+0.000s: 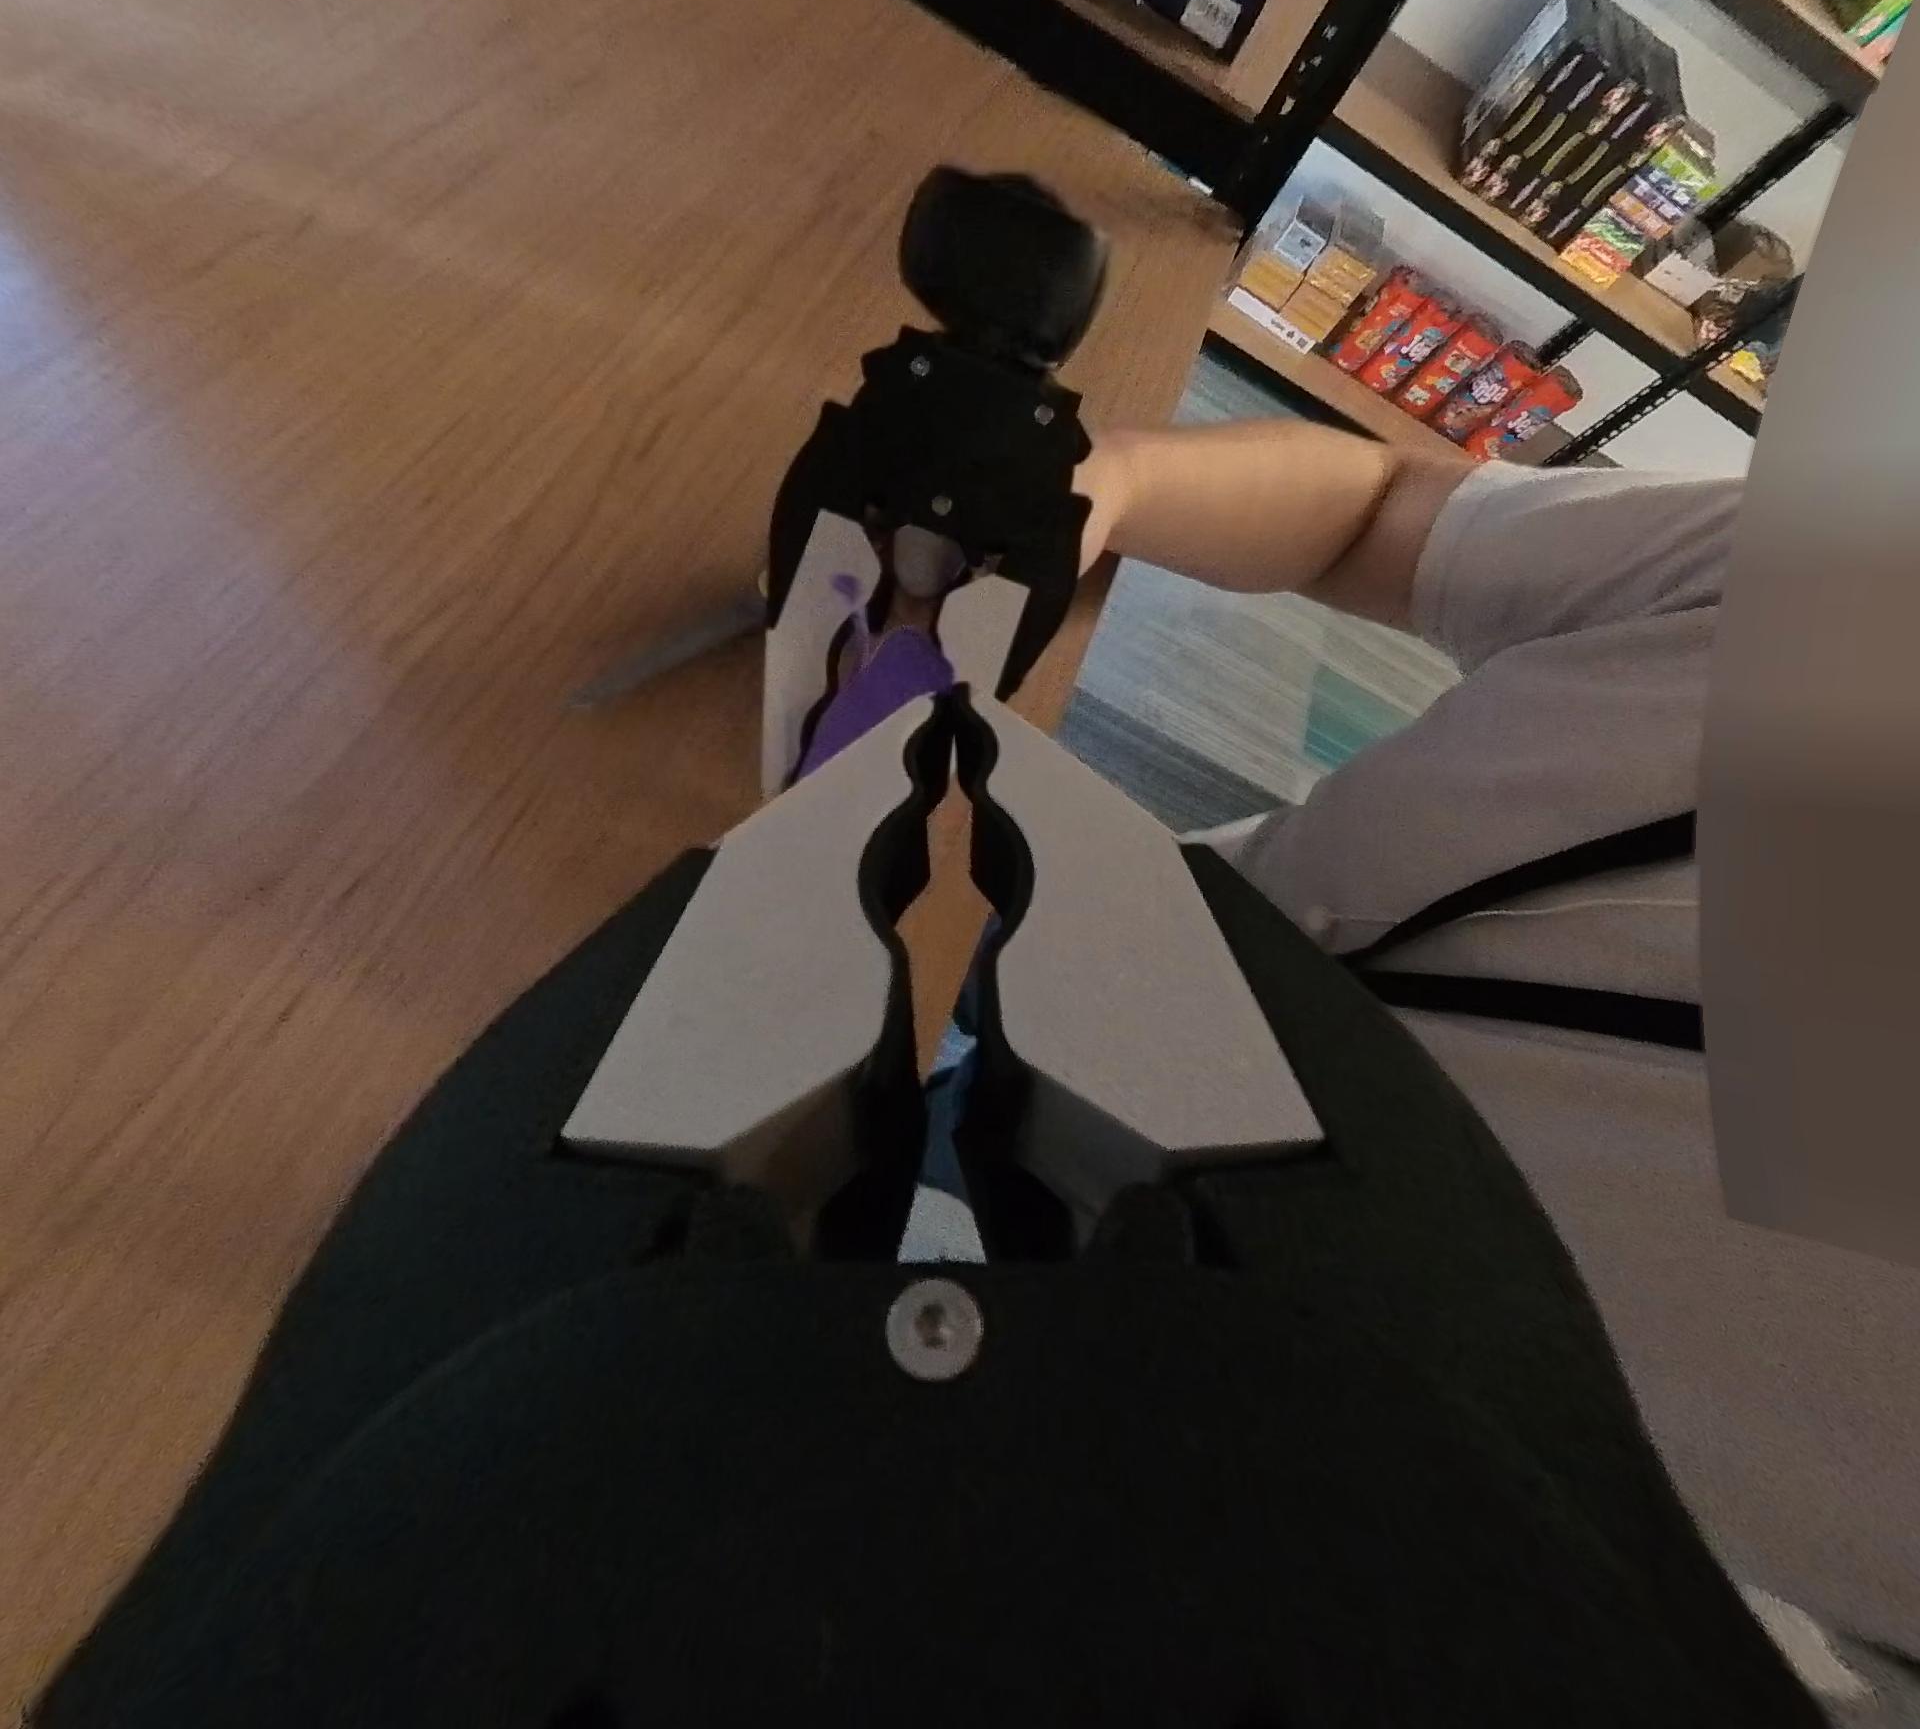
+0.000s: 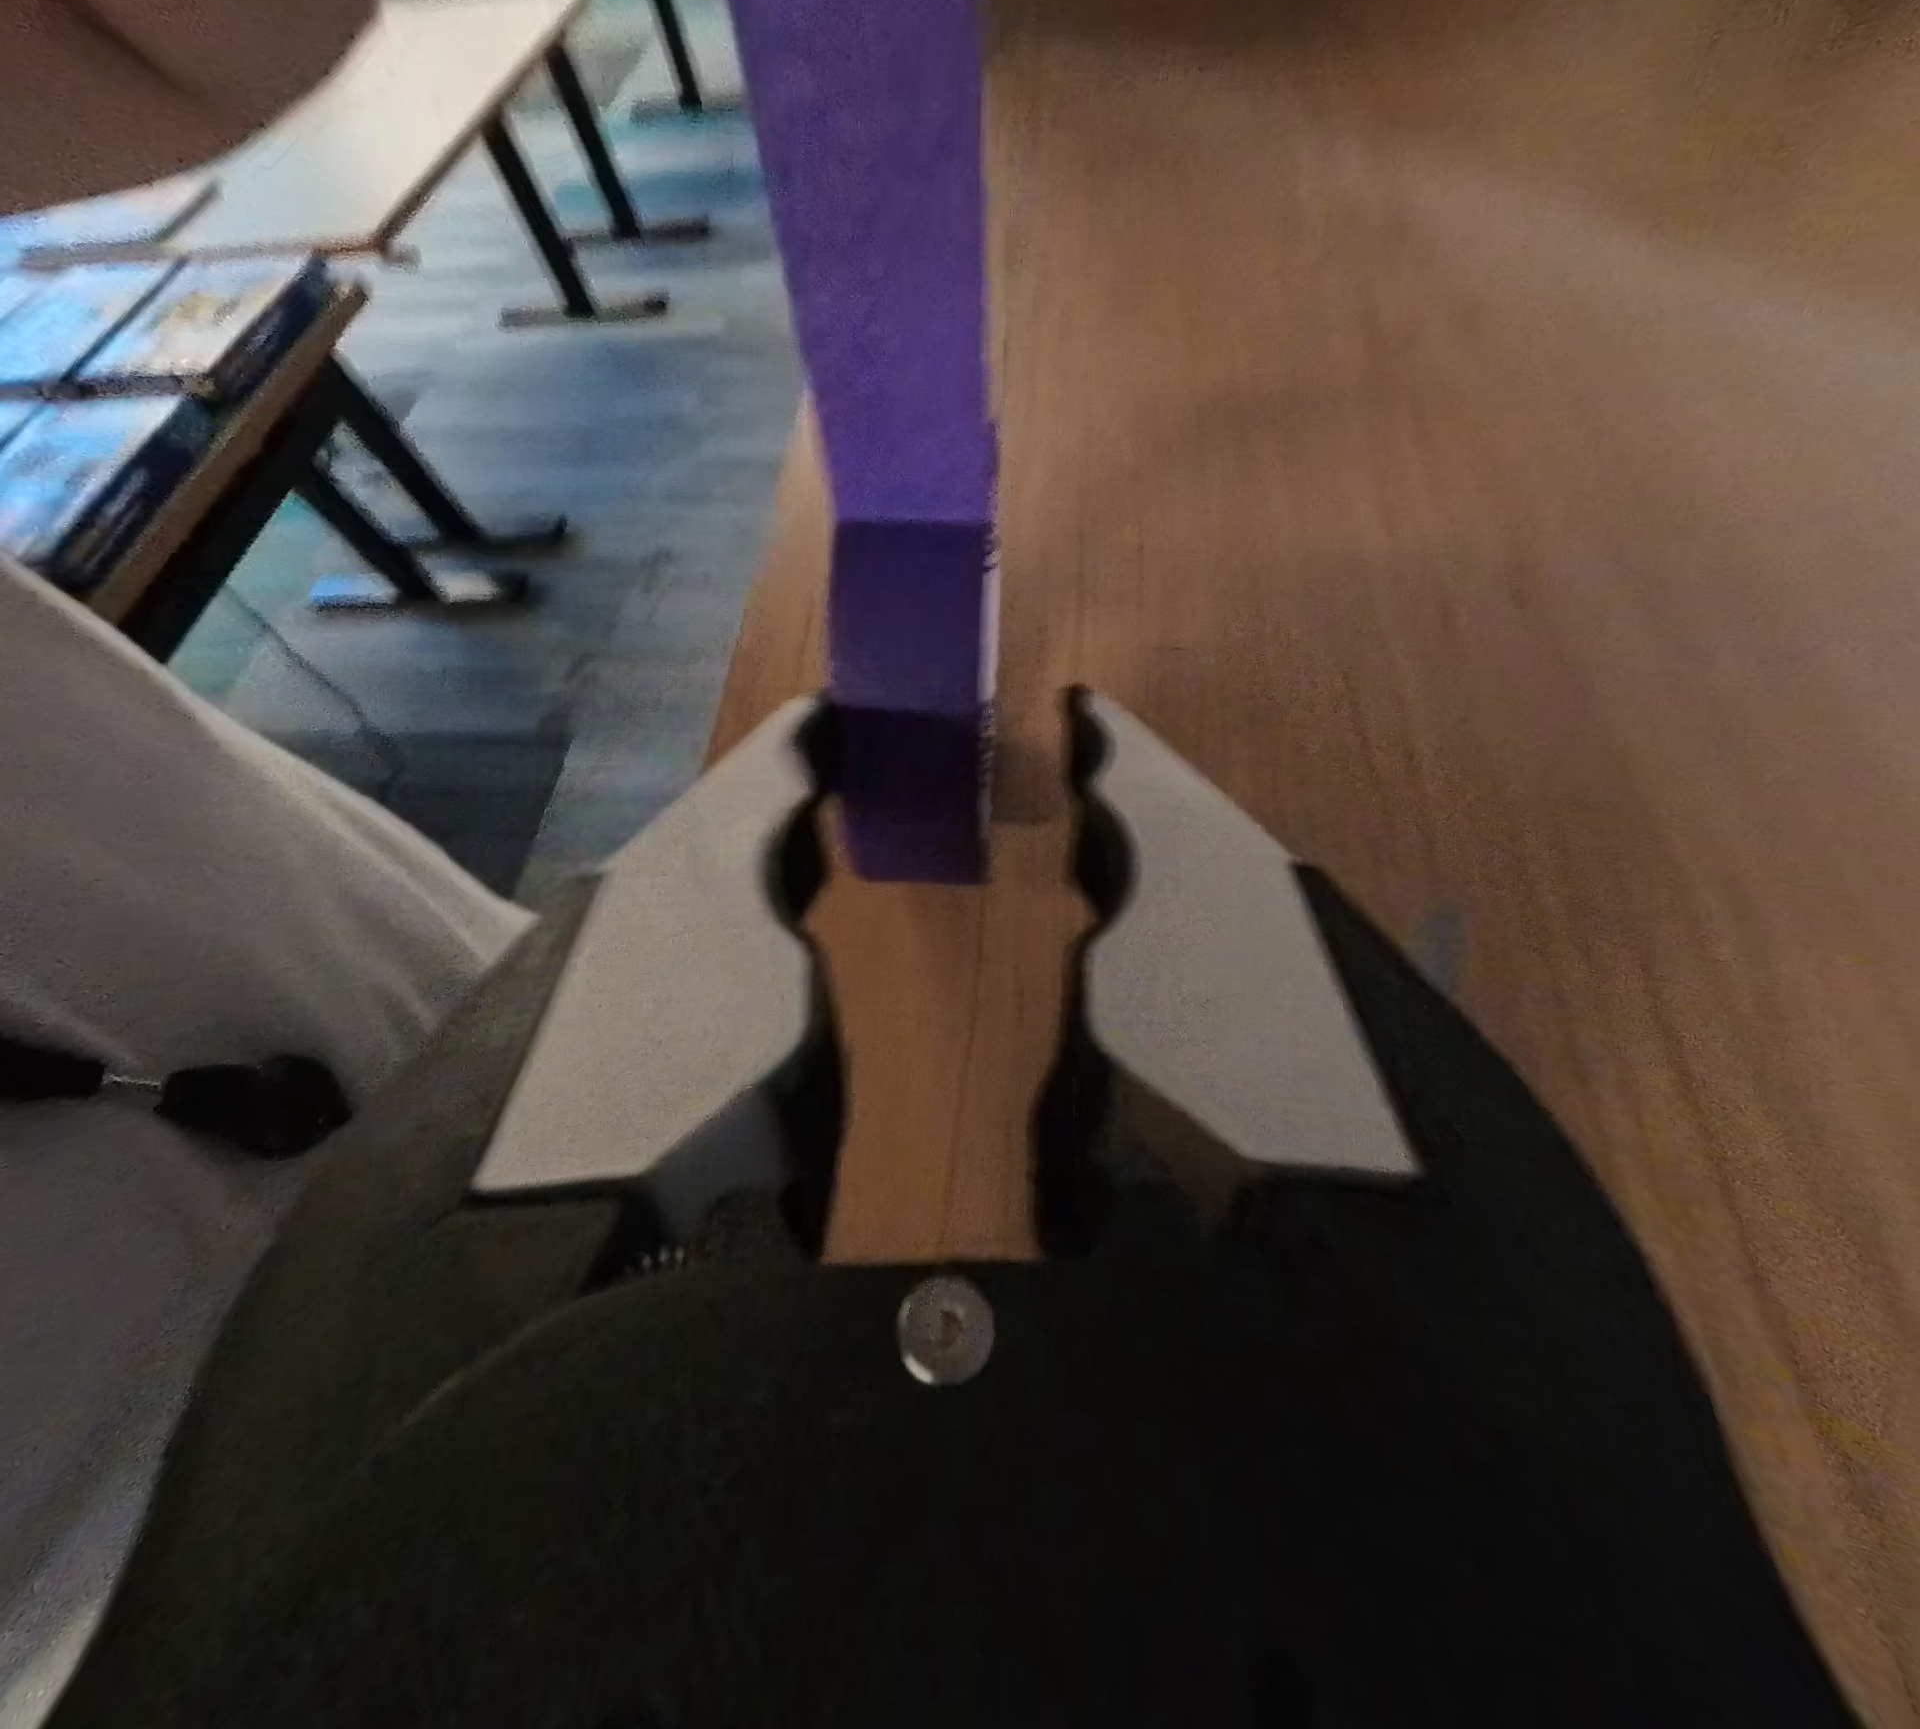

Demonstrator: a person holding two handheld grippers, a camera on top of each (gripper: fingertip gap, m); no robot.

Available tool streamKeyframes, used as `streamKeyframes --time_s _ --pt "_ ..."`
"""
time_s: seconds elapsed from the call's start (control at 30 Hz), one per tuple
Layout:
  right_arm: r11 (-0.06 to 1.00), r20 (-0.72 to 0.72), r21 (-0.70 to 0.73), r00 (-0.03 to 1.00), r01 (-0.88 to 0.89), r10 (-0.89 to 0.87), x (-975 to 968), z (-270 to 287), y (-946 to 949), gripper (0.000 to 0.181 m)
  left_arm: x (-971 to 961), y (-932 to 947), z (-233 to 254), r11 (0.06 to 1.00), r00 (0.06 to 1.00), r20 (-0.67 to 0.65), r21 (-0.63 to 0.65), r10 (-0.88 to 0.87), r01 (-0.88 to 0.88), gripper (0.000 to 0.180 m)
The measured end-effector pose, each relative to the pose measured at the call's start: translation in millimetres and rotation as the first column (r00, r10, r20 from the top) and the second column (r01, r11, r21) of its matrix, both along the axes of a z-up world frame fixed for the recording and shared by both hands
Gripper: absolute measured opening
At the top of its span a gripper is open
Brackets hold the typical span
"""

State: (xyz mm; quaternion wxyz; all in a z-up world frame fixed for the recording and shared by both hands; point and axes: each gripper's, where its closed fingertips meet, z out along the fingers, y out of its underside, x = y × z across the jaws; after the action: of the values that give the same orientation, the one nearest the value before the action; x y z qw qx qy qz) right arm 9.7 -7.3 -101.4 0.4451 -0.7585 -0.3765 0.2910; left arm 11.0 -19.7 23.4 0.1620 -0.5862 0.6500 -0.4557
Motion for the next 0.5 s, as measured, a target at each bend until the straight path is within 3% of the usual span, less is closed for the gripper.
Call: streamKeyframes --time_s 0.03,0.1,0.2,0.33,0.43,0.47,0.5 --pt "1.0 -0.002 -0.028 1.0 0.001 -0.001 -6 -4 3 0.027 -2 1 0 1.0 1.0 -0.013 -0.003 0.012 -0.012 0.0" --pt "0.999 -0.015 -0.022 0.999 0.03 -0.031 -11 -1 7 0.027 -8 9 2 0.998 0.998 -0.007 0.033 0.057 -0.057 0.009" --pt "0.997 0.03 -0.027 0.997 0.069 -0.068 -8 -1 10 0.027 -25 33 -3 0.959 0.987 -0.038 0.248 0.155 -0.141 0.029" --pt "0.994 0.031 -0.017 0.994 0.104 -0.104 -6 5 14 0.026 -45 39 -12 0.9 0.972 -0.1 0.408 0.213 -0.155 0.026" --pt "0.994 0.092 -0.016 0.99 0.112 -0.11 -9 -1 14 0.027 -59 45 -27 0.811 0.95 -0.195 0.577 0.244 -0.09 0.033" --pt "0.993 0.113 -0.011 0.987 0.118 -0.116 -9 -2 15 0.027 -63 55 -28 0.753 0.932 -0.204 0.65 0.299 -0.099 0.049" --pt "0.992 0.145 -0.009 0.982 0.128 -0.125 -8 -5 16 0.027 -69 69 -25 0.671 0.915 -0.192 0.733 0.356 -0.107 0.05"
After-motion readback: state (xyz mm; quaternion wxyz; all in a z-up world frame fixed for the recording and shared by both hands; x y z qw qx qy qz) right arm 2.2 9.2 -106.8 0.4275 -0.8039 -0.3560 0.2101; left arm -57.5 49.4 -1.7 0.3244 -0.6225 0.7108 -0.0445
